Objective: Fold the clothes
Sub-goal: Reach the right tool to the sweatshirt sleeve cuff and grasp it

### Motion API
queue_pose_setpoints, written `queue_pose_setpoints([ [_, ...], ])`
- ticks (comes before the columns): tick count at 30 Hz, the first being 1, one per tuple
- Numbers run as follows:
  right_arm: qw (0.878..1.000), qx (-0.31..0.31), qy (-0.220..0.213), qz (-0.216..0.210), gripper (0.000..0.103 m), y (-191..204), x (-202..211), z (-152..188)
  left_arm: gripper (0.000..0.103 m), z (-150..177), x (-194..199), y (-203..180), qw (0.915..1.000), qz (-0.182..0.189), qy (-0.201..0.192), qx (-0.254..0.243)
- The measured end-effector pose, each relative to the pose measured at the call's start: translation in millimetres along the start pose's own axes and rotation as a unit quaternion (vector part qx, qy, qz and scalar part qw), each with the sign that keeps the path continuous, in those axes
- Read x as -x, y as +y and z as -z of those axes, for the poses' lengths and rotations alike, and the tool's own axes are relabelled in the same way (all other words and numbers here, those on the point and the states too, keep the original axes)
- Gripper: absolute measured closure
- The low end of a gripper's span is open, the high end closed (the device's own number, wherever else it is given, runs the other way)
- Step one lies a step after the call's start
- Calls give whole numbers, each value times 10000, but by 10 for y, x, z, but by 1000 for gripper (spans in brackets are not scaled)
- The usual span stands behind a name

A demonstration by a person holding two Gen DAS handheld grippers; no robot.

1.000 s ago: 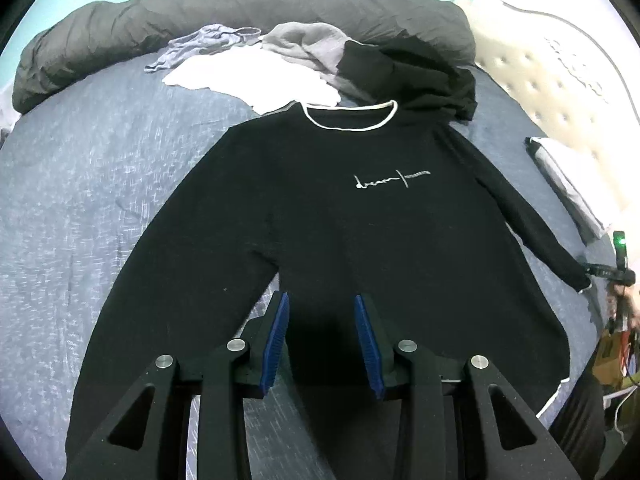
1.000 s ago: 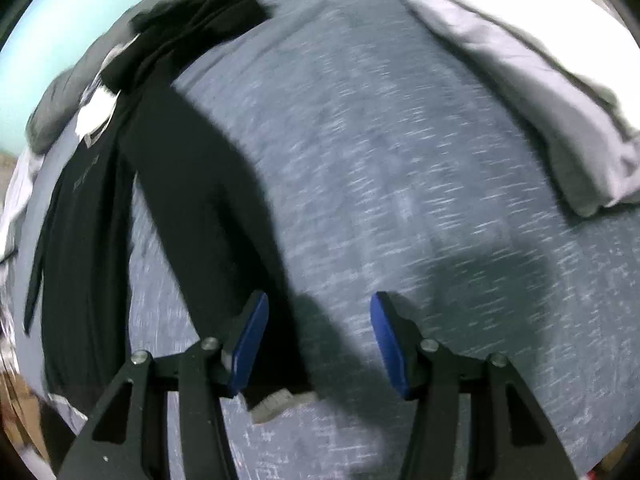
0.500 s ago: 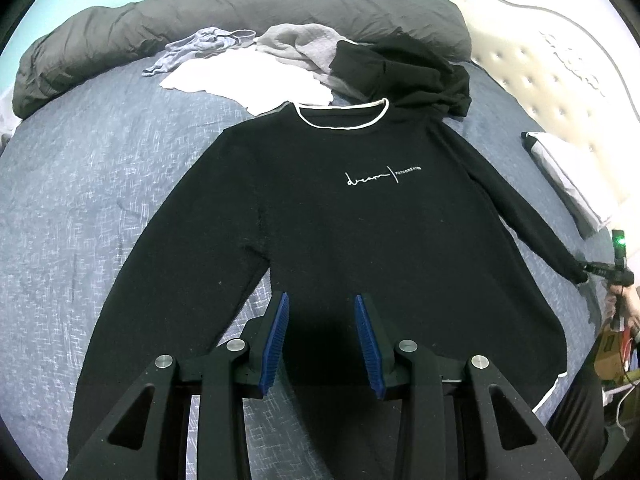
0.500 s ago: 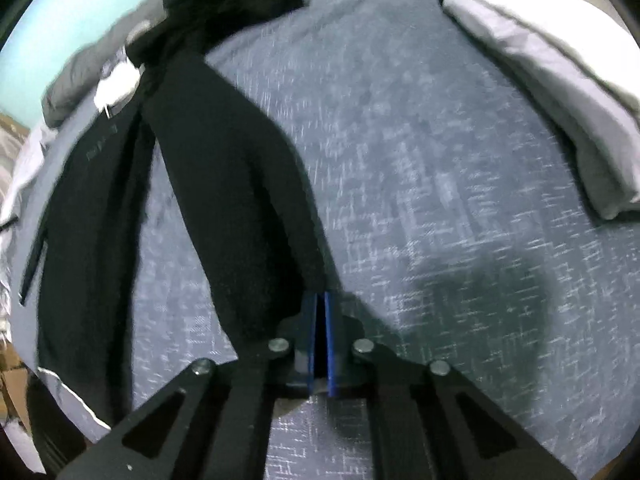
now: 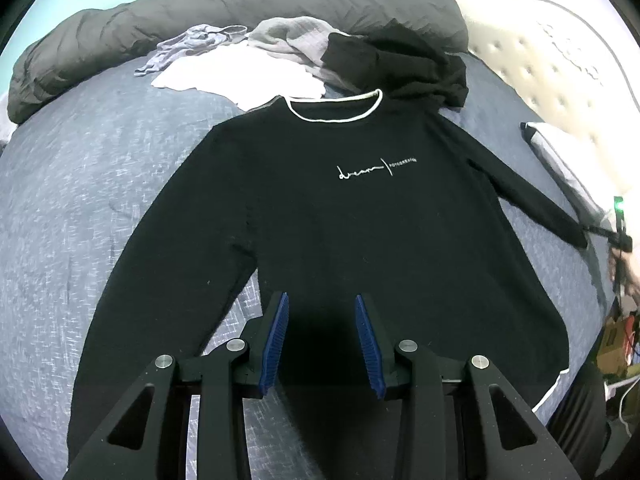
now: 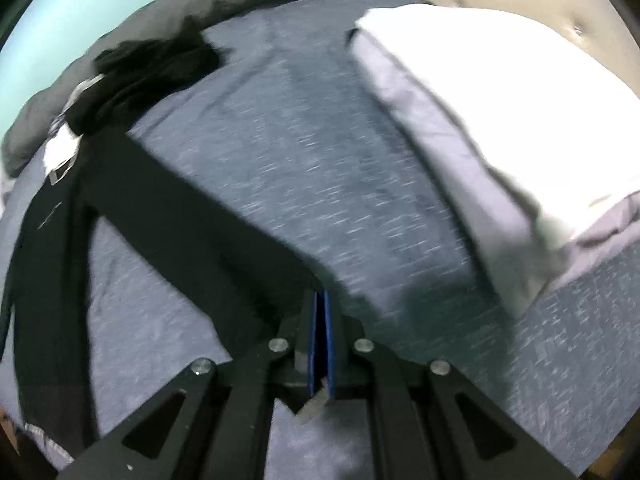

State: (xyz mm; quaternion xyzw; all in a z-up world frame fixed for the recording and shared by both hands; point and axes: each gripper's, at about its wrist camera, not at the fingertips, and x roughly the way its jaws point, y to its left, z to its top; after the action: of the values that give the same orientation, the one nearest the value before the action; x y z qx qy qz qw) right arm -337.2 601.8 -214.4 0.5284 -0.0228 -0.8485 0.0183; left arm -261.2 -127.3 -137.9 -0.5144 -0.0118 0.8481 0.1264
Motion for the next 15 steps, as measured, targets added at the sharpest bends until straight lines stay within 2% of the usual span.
queue_pose_setpoints([
  [1, 9998, -71, -66, 194, 97, -55, -3, -7, 65, -4, -8, -5, 10000, -17, 13, -14],
  [2, 9997, -130, -132, 189, 96, -94, 14, 3, 65, -6, -12, -8, 10000, -21, 21, -21],
  [4, 9994, -186, -291, -47, 96, -154, 105, 69, 65, -17, -20, -10, 10000, -20, 12, -21],
  [6, 9985, -211, -425, -260, 90, -187, 198, 162, 65, -28, -41, -12, 10000, -18, 19, -18],
  [7, 9979, -246, -430, -423, 77, -195, 216, 196, 65, -35, -55, -20, 10000, -15, 23, -8],
  [8, 9977, -234, -380, -511, 56, -181, 214, 243, 65, -43, -64, -31, 10000, 1, 23, -2],
  [9, 9977, -202, -307, -568, 50, -159, 204, 295, 65, -46, -67, -45, 10000, 9, 21, -3],
  [15, 9968, -201, -63, -776, 49, -86, 41, 449, 65, -45, -84, -182, 9999, 42, 33, -117],
])
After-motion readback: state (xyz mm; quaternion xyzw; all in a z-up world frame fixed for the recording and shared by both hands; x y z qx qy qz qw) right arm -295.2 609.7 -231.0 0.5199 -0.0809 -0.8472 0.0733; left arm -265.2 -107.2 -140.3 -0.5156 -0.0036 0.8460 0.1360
